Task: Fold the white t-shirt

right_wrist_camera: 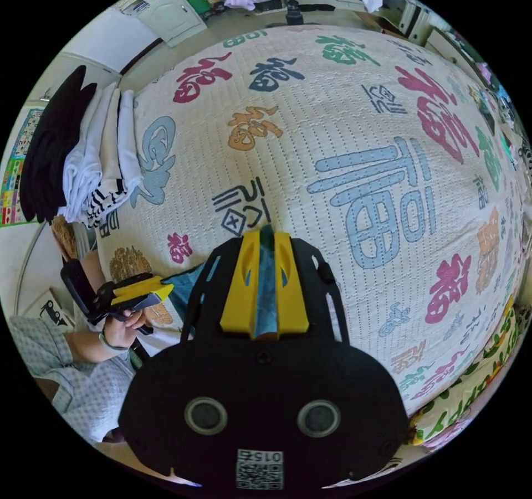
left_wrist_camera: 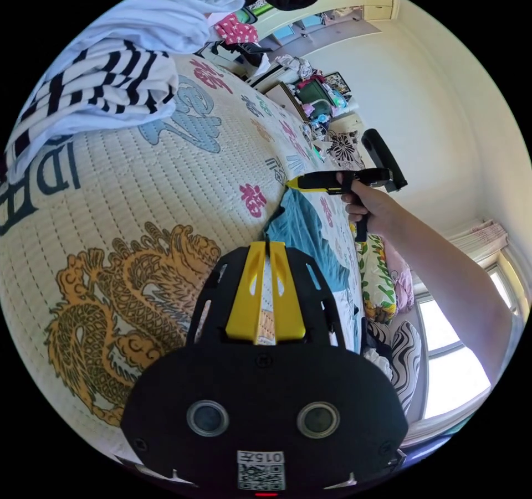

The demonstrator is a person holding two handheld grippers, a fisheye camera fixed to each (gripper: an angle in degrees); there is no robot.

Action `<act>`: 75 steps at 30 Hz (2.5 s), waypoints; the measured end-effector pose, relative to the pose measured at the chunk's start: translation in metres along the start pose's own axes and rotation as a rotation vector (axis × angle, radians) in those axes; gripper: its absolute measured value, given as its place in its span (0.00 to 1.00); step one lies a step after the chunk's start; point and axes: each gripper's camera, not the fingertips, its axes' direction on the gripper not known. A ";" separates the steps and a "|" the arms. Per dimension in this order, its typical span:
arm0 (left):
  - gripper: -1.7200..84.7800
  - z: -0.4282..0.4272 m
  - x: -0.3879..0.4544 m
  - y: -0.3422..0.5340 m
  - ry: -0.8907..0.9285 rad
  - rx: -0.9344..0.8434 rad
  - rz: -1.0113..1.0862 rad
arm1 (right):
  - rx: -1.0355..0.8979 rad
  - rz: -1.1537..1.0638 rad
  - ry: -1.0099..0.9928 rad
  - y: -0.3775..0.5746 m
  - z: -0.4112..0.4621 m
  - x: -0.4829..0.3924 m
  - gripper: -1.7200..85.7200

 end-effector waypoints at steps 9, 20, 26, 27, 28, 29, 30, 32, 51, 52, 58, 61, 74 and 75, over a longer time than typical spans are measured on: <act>0.01 0.009 0.047 0.012 0.015 0.037 0.162 | 0.190 0.036 -0.026 0.073 -0.068 0.037 0.01; 0.02 0.021 0.164 0.098 0.243 -0.184 0.766 | 0.627 0.198 -0.218 0.366 -0.137 0.078 0.01; 0.02 0.069 0.196 0.170 0.168 -0.441 0.892 | 0.564 0.395 -0.265 0.500 -0.089 0.078 0.02; 0.02 0.079 0.199 0.181 0.142 -0.489 0.901 | 0.534 0.417 -0.276 0.517 -0.080 0.078 0.03; 0.03 0.089 0.203 0.190 0.113 -0.542 0.909 | 0.516 0.425 -0.282 0.525 -0.077 0.079 0.04; 0.03 0.093 0.205 0.195 0.105 -0.571 0.913 | 0.476 0.444 -0.290 0.540 -0.071 0.079 0.05; 0.03 0.099 0.211 0.203 0.115 -0.634 0.924 | 0.457 0.459 -0.283 0.555 -0.071 0.078 0.07; 0.04 0.101 0.221 0.212 0.115 -0.686 0.943 | 0.461 0.466 -0.259 0.580 -0.078 0.076 0.08; 0.02 0.179 0.333 0.271 -0.100 -0.809 1.078 | 0.528 0.648 -0.310 0.770 -0.116 0.002 0.02; 0.02 0.180 0.349 0.273 -0.116 -0.811 1.124 | 0.538 0.666 -0.298 0.785 -0.119 -0.003 0.02; 0.07 0.205 0.475 0.301 0.218 -0.707 1.255 | 0.744 1.014 -0.037 0.967 -0.152 -0.061 0.08; 0.09 0.244 0.549 0.346 0.352 -0.716 1.368 | 0.804 1.203 0.051 1.044 -0.150 -0.079 0.10; 0.10 0.424 0.721 0.545 0.290 -1.044 1.616 | 0.916 1.055 -0.031 1.156 -0.136 -0.103 0.14; 0.08 0.436 0.724 0.554 0.255 -1.100 1.625 | 0.919 1.022 -0.034 1.157 -0.138 -0.106 0.14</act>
